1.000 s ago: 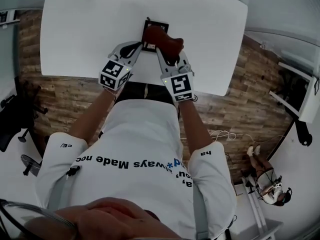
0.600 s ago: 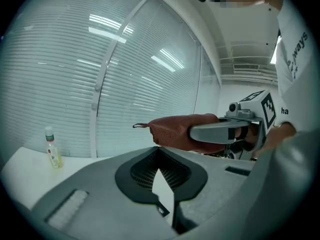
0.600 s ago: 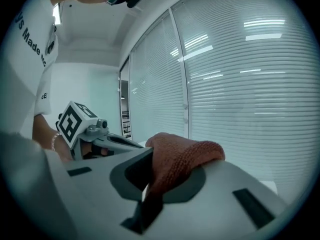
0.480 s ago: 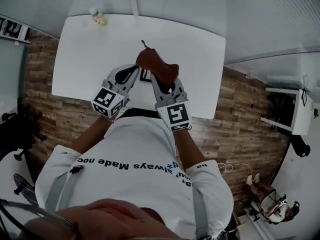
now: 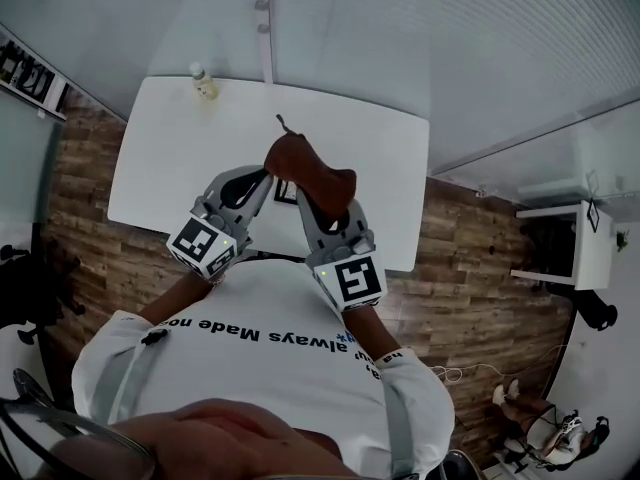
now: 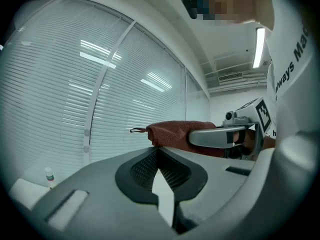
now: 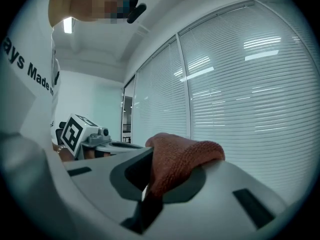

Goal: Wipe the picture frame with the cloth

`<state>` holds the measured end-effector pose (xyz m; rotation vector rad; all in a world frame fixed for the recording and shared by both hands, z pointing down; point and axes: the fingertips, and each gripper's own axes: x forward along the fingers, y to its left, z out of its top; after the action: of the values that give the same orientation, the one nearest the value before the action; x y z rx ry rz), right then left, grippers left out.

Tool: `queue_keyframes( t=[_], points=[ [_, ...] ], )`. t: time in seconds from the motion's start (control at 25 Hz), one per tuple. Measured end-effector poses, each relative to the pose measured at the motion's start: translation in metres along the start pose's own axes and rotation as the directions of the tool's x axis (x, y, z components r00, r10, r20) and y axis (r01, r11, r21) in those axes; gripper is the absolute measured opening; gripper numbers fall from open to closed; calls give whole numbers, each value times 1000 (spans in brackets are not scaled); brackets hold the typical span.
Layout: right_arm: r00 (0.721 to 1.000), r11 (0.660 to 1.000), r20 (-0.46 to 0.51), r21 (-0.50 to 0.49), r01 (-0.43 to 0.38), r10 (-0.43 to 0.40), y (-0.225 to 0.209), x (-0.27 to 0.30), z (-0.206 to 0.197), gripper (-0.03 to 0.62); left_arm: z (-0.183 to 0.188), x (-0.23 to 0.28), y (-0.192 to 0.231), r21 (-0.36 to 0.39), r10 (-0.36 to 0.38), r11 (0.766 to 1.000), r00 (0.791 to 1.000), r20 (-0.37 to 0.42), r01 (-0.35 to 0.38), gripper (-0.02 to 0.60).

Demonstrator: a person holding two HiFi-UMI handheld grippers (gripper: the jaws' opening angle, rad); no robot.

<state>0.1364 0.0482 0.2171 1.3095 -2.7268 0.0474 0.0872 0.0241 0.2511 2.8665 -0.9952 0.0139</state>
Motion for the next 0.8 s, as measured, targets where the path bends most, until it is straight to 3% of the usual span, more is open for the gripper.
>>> queue_keyframes(
  t=[0.32,0.8],
  points=[
    [999,1000,37,22,3,-4,0,-20,20,31,29,-6,-22,42,-34,999,999,41,32,2],
    [998,1000,63,17,8,-9,0,-25,29,31,35,-2,-27,64,-38,997,998,52,34,2]
  ],
)
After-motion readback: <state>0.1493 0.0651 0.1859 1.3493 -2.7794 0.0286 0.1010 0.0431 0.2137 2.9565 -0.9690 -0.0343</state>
